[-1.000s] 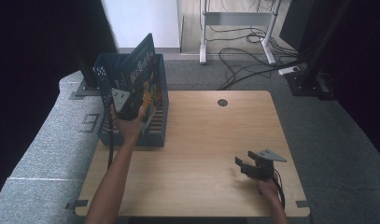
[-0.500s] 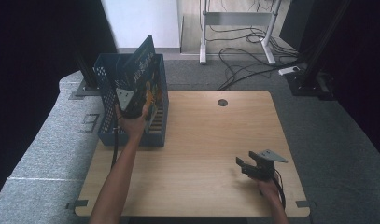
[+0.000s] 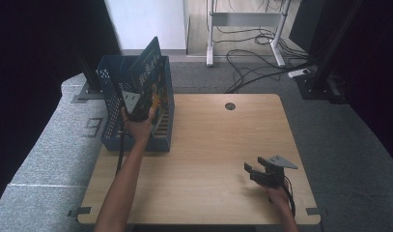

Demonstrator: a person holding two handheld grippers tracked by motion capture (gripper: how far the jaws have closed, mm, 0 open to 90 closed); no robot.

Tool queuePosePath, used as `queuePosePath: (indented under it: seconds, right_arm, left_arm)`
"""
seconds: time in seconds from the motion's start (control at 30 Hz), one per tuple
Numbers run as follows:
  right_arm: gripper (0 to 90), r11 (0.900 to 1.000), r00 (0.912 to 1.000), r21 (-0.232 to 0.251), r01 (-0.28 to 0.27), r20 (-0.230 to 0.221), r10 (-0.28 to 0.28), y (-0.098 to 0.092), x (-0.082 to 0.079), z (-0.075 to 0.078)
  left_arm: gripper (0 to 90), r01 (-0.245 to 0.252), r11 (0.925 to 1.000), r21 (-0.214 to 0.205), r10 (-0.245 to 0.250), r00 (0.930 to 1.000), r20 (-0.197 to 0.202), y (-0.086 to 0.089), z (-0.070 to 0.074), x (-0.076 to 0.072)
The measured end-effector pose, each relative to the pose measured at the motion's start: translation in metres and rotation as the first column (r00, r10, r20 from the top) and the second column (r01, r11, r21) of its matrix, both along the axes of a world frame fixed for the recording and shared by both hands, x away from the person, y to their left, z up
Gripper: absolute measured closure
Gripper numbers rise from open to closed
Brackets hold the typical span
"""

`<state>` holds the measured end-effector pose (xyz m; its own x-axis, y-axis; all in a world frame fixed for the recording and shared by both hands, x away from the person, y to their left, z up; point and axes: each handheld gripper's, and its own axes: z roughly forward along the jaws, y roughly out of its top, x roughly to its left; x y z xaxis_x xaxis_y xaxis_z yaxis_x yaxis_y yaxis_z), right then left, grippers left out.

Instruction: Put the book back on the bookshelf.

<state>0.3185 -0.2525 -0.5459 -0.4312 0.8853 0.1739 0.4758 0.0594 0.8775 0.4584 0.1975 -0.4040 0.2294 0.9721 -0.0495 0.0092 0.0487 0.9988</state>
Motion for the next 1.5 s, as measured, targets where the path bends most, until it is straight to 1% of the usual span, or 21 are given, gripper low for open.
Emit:
queuePosePath:
  seconds: [0.17, 0.23, 0.3, 0.4, 0.5, 0.57, 0.6, 0.67, 0.8, 0.87, 0.97, 1.07, 1.1, 1.13, 1.17, 1.27, 1.33, 1.37, 1.4, 1.43, 1.5]
  right_arm:
    - [29.4, 1.0000, 1.0000, -0.006, -0.004, -0.006, 0.004, 0.001, 0.001, -0.002]
    - [29.4, 1.0000, 1.0000, -0.006, -0.004, -0.006, 0.004, 0.001, 0.001, -0.002]
    - [29.4, 1.0000, 1.0000, 0.004, -0.007, -0.004, 0.007, 0.001, 0.000, -0.001]
    - [29.4, 0.9998, 0.9999, 0.014, -0.011, -0.004, 0.011, 0.001, 0.000, 0.000]
    - [29.4, 0.9998, 0.9999, 0.016, -0.012, -0.005, 0.012, 0.001, 0.000, -0.001]
    - [29.4, 0.9998, 0.9999, 0.013, -0.015, -0.008, 0.015, 0.002, 0.000, -0.001]
    - [29.4, 0.9998, 0.9999, 0.013, -0.015, -0.008, 0.015, 0.002, 0.000, -0.001]
    - [29.4, 0.9998, 0.9998, 0.010, -0.020, -0.009, 0.020, 0.003, 0.000, -0.001]
    - [29.4, 0.9997, 0.9997, 0.009, -0.021, -0.008, 0.021, 0.003, -0.001, -0.001]
    - [29.4, 0.9991, 0.9994, 0.028, -0.032, -0.011, 0.032, 0.004, -0.001, 0.000]
    - [29.4, 0.9989, 0.9995, 0.034, -0.031, -0.009, 0.032, 0.005, -0.001, 0.001]
    - [29.3, 0.9990, 0.9993, 0.028, -0.034, -0.011, 0.034, 0.006, -0.001, 0.000]
    - [29.2, 0.9991, 0.9993, 0.025, -0.035, -0.011, 0.035, 0.006, -0.001, 0.000]
    - [29.2, 0.9991, 0.9993, 0.025, -0.035, -0.011, 0.035, 0.006, -0.001, 0.000]
    - [29.3, 0.9990, 0.9993, 0.027, -0.034, -0.011, 0.035, 0.006, -0.002, 0.001]
    - [29.2, 0.9992, 0.9995, 0.026, -0.031, -0.008, 0.032, 0.006, -0.002, 0.001]
    - [29.2, 0.9992, 0.9995, 0.027, -0.030, -0.009, 0.031, 0.006, -0.002, 0.001]
    - [29.2, 0.9992, 0.9995, 0.027, -0.030, -0.009, 0.031, 0.006, -0.002, 0.001]
    - [29.2, 0.9992, 0.9995, 0.027, -0.030, -0.008, 0.030, 0.006, -0.002, 0.001]
    - [29.3, 0.9992, 0.9995, 0.027, -0.030, -0.008, 0.031, 0.006, -0.002, 0.001]
    - [29.3, 0.9992, 0.9994, 0.026, -0.032, -0.008, 0.032, 0.006, -0.002, 0.000]
  left_arm:
    - [82.3, 0.000, 1.0000, 0.005, 0.001, 0.9997, -0.023, -0.001, -0.010, 0.004]
    - [82.3, 0.001, 0.9998, 0.022, 0.000, 0.9993, -0.037, -0.004, -0.015, 0.007]
    - [82.3, 0.000, 0.9996, 0.028, 0.001, 0.9995, -0.033, -0.006, -0.019, 0.007]
    - [82.2, 0.005, 0.9989, 0.046, -0.004, 0.9992, -0.039, -0.009, -0.024, 0.007]
    - [82.0, 0.014, 0.9987, 0.049, -0.011, 0.9987, -0.051, -0.011, -0.029, 0.005]
    - [82.0, 0.021, 0.9987, 0.046, -0.018, 0.9977, -0.066, -0.013, -0.033, 0.005]
    - [81.9, 0.021, 0.9987, 0.046, -0.018, 0.9977, -0.066, -0.013, -0.033, 0.005]
    - [81.7, 0.021, 0.9986, 0.049, -0.017, 0.9970, -0.076, -0.015, -0.038, 0.004]
    - [81.5, 0.020, 0.9987, 0.046, -0.017, 0.9970, -0.076, -0.016, -0.040, 0.002]
    - [81.3, 0.023, 0.9983, 0.053, -0.019, 0.9969, -0.076, -0.017, -0.040, 0.002]
    - [80.9, 0.030, 0.9977, 0.061, -0.025, 0.9967, -0.078, -0.017, -0.040, 0.001]
    - [79.7, 0.044, 0.9964, 0.072, -0.037, 0.9953, -0.090, -0.018, -0.041, 0.001]
    - [78.4, 0.048, 0.9951, 0.087, -0.039, 0.9940, -0.103, -0.019, -0.043, 0.000]
    - [78.1, 0.048, 0.9951, 0.087, -0.039, 0.9940, -0.103, -0.019, -0.043, 0.000]
    - [77.6, 0.051, 0.9941, 0.096, -0.042, 0.9944, -0.097, -0.020, -0.044, -0.001]
    - [76.8, 0.055, 0.9942, 0.093, -0.046, 0.9945, -0.094, -0.021, -0.044, -0.003]
    - [76.1, 0.053, 0.9923, 0.112, -0.044, 0.9953, -0.087, -0.023, -0.044, -0.006]
    - [75.8, 0.053, 0.9923, 0.112, -0.044, 0.9953, -0.087, -0.023, -0.044, -0.006]
    - [75.3, 0.049, 0.9895, 0.136, -0.038, 0.9960, -0.080, -0.026, -0.043, -0.008]
    - [74.8, 0.046, 0.9877, 0.150, -0.035, 0.9966, -0.075, -0.027, -0.042, -0.010]
    - [74.2, 0.036, 0.9853, 0.167, -0.026, 0.9979, -0.060, -0.030, -0.041, -0.012]
